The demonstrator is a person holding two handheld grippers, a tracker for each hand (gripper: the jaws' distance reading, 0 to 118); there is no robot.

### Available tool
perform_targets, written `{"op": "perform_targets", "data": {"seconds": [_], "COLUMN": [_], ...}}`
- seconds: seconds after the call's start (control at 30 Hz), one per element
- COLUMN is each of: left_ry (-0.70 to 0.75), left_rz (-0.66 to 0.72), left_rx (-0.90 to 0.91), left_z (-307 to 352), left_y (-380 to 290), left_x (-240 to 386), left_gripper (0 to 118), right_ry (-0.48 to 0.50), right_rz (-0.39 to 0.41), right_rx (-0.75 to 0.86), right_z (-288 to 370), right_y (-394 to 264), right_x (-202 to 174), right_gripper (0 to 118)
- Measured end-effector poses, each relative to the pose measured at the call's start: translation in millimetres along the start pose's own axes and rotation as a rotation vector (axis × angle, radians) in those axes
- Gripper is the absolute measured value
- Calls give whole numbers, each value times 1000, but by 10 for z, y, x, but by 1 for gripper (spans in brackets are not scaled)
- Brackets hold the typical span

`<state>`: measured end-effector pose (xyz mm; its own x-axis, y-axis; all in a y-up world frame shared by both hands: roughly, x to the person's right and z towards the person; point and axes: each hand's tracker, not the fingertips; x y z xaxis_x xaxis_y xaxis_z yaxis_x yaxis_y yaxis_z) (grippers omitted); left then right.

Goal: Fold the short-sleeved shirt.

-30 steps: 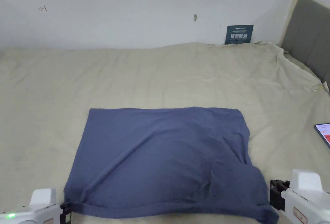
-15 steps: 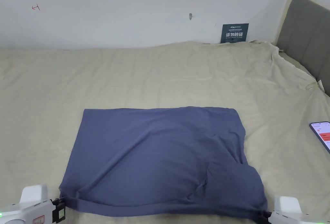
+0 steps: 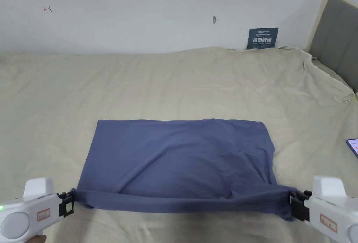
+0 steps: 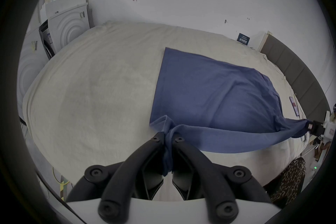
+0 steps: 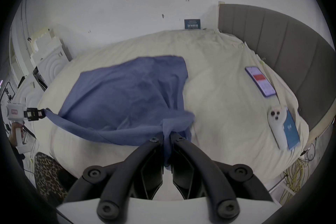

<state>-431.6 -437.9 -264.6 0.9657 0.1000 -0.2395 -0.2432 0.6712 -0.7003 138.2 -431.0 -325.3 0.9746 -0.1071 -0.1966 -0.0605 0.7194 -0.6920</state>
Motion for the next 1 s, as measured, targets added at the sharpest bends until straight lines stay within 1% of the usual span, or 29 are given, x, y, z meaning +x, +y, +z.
{"op": "perform_targets", "data": {"seconds": [0.13,0.3,0.37,0.53,0.7,0.87,0.9,0.93,0.97,1.0], "left_ry": [13,26,41,71,114,135,136,137,145,160], "left_rz": [-29,-52,-55,-57,-72,-96,-98,-102,-110,-123], "left_rx": [7,-28,-56,-124,-178,-202,-202,-202,-204,-204], "left_z": [-233,-644,-849,-1295,-1576,-1675,-1661,-1616,-1595,-1567], "left_y": [293,589,673,763,760,737,754,757,776,799], "left_x": [32,75,95,154,228,266,272,284,296,304], "left_gripper": [4,4,4,4,4,6,12,21,32,48], "right_ry": [0,-17,-19,-40,-61,-88,-91,-96,-98,-103], "right_rz": [20,6,-22,-63,-44,-35,-32,-28,-23,-14], "right_rx": [-7,-81,-122,-180,-230,-263,-262,-259,-253,-246], "right_z": [-284,-805,-1011,-1462,-1792,-1902,-1886,-1866,-1835,-1798], "right_y": [379,670,725,743,657,525,511,511,519,536], "right_x": [1,81,125,218,230,192,182,168,157,143], "right_gripper": [4,4,4,4,4,4,5,6,8,15]}}
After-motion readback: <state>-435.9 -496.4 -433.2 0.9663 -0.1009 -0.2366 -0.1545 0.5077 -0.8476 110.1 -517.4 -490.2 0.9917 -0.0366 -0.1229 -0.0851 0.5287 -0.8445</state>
